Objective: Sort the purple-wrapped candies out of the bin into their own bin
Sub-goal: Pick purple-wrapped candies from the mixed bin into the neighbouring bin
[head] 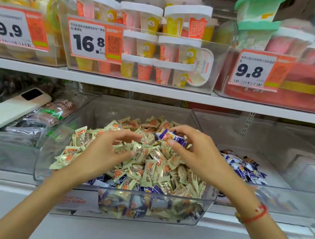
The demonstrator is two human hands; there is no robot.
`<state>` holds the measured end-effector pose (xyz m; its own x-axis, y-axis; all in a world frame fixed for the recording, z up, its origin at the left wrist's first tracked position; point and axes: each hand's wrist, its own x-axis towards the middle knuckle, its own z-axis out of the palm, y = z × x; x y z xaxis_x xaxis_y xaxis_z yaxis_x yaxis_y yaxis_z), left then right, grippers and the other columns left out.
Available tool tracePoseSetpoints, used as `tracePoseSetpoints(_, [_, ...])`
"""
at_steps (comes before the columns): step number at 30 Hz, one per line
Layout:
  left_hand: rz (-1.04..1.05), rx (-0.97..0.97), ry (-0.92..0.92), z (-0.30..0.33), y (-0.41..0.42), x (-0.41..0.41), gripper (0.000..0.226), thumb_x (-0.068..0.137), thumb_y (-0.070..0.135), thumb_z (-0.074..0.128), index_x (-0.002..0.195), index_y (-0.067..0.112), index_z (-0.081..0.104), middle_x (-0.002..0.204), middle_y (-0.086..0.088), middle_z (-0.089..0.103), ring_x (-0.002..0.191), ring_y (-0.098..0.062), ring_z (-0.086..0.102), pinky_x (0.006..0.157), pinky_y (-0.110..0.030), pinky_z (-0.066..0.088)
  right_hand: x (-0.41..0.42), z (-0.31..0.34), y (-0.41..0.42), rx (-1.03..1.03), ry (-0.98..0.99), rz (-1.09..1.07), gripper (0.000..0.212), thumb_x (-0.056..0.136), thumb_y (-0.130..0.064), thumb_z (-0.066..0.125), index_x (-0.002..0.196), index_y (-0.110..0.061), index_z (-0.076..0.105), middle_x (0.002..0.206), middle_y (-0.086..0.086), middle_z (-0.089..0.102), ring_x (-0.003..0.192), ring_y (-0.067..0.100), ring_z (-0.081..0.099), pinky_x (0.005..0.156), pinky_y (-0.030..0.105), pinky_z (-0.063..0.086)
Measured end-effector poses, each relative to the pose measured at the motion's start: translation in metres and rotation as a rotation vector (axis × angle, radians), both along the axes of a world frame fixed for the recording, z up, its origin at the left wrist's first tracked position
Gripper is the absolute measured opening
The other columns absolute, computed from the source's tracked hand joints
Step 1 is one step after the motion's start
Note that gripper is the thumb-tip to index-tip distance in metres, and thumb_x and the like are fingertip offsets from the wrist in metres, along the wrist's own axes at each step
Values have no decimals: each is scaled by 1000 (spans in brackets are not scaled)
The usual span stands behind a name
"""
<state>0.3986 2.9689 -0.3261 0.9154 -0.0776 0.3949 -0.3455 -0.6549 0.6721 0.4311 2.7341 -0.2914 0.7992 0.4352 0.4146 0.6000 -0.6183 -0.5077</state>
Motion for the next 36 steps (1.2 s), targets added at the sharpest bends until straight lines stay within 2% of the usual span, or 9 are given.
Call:
tracePoseSetpoints(3, [76, 525, 31, -5, 15, 3, 45, 87, 38, 65, 128, 47, 48, 137, 23, 45, 130, -3, 38, 109, -31, 31, 3, 4, -49, 101, -202, -244, 22, 92, -27, 59, 114, -24, 62, 103, -11, 60, 77, 2, 56, 67, 23, 40])
tracePoseSetpoints(5, [77, 676, 112, -7, 19, 4, 52, 92, 43, 55, 139, 45, 35, 146, 18, 35, 136, -7, 28, 112, -31, 23, 20, -3, -76, 46, -250, -390, 19, 93, -25, 59, 112, -23, 61, 102, -6, 58, 70, 2, 53, 64, 28, 35])
tracePoseSetpoints(8, [79, 678, 116, -8, 19, 4, 54, 94, 41, 52, 143, 43, 30, 146, 15, 35, 137, -7, 26, 112, -30, 20, 51, -18, -102, -150, -159, -433, 24, 95, -22, 57, 118, -21, 59, 108, 2, 56, 74, 12, 53, 66, 32, 36])
tracePoseSetpoints(13, [58, 663, 46, -5, 24, -1, 56, 92, 40, 58, 140, 48, 31, 147, 21, 34, 136, -3, 29, 113, -29, 23, 60, -27, -115, -403, 53, -368, 44, 97, -17, 53, 139, -29, 47, 144, 3, 45, 119, 25, 53, 94, 40, 46])
tracePoseSetpoints(19, [-27, 639, 173, 22, 48, -21, 46, 88, 35, 65, 127, 51, 47, 132, 31, 36, 132, 2, 29, 108, -22, 27, 10, -8, -48, 93, -312, -88, 23, 87, -16, 65, 103, -31, 70, 98, -20, 65, 89, 3, 63, 74, 23, 52])
tracePoseSetpoints(23, [-43, 679, 231, 11, 49, -20, 42, 86, 37, 67, 123, 51, 52, 132, 29, 45, 126, 1, 34, 104, -22, 32, 2, -8, 27, -195, 15, 384, 28, 86, -25, 69, 111, -37, 67, 108, -23, 66, 101, -5, 58, 85, 12, 44])
tracePoseSetpoints(27, [75, 739, 84, -1, 44, -10, 34, 79, 54, 67, 112, 50, 61, 119, 27, 55, 117, -4, 41, 92, -26, 33, 23, -31, 72, -570, 188, 603, 46, 85, -31, 71, 128, -37, 56, 132, -12, 53, 120, 6, 47, 103, 32, 39])
tracePoseSetpoints(33, [146, 830, 91, -5, 31, 3, 29, 83, 54, 61, 106, 37, 56, 112, 17, 54, 112, -9, 39, 80, -27, 21, 26, -31, 67, -588, 217, 581, 24, 88, -39, 65, 109, -27, 64, 128, -10, 49, 111, 8, 48, 93, 26, 41])
tracePoseSetpoints(36, [263, 657, -18, -5, 31, 6, 17, 88, 42, 61, 95, 33, 48, 100, 13, 61, 102, -13, 54, 78, -27, 25, 23, -25, 58, -318, 169, 439, 16, 89, -34, 63, 104, -30, 59, 119, -12, 57, 92, -1, 58, 80, 19, 50])
